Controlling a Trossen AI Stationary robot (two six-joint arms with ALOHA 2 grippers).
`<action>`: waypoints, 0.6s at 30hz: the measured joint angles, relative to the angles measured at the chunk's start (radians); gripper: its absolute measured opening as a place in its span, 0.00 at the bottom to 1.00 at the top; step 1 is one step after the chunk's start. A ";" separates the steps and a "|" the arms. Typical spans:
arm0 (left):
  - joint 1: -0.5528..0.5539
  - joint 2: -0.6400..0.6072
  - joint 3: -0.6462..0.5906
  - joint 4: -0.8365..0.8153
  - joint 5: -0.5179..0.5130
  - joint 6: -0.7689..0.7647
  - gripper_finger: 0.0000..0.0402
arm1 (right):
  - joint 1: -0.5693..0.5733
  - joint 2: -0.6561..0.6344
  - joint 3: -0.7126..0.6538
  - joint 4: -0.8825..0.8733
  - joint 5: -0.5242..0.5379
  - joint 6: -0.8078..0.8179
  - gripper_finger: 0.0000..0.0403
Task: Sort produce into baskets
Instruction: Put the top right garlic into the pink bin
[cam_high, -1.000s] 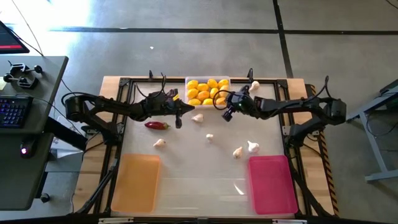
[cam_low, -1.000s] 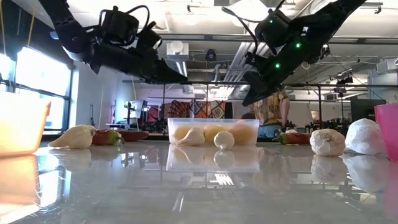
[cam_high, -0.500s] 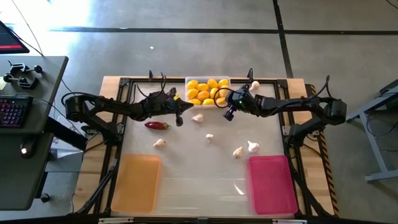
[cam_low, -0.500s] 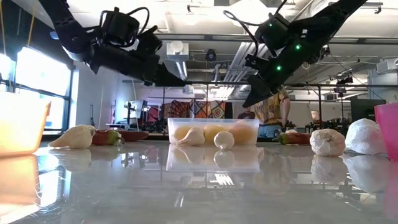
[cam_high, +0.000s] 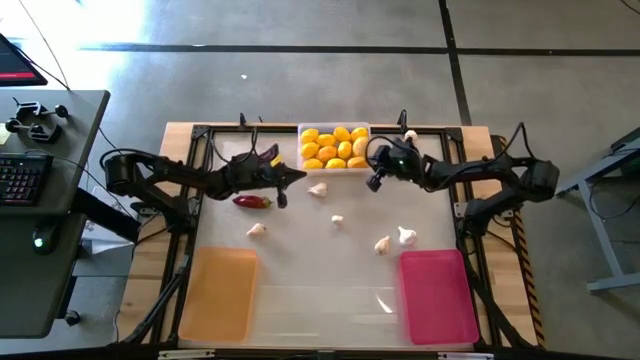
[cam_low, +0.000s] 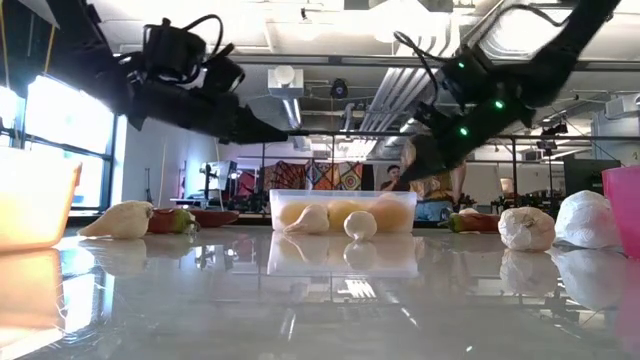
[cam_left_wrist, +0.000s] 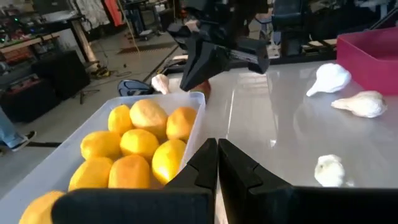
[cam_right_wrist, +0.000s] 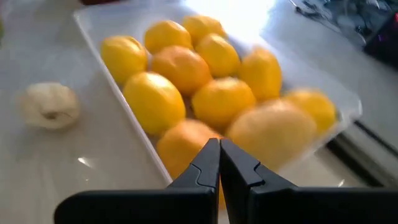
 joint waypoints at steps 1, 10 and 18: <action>0.000 0.000 -0.013 0.008 0.004 0.000 0.00 | -0.004 -0.008 -0.023 0.004 0.009 0.022 0.00; -0.048 0.000 -0.083 0.048 0.068 -0.021 0.00 | -0.014 -0.116 -0.028 -0.206 0.234 0.180 0.00; -0.099 0.000 -0.083 0.048 0.068 -0.020 0.00 | -0.137 -0.112 0.131 -0.567 0.330 0.442 0.05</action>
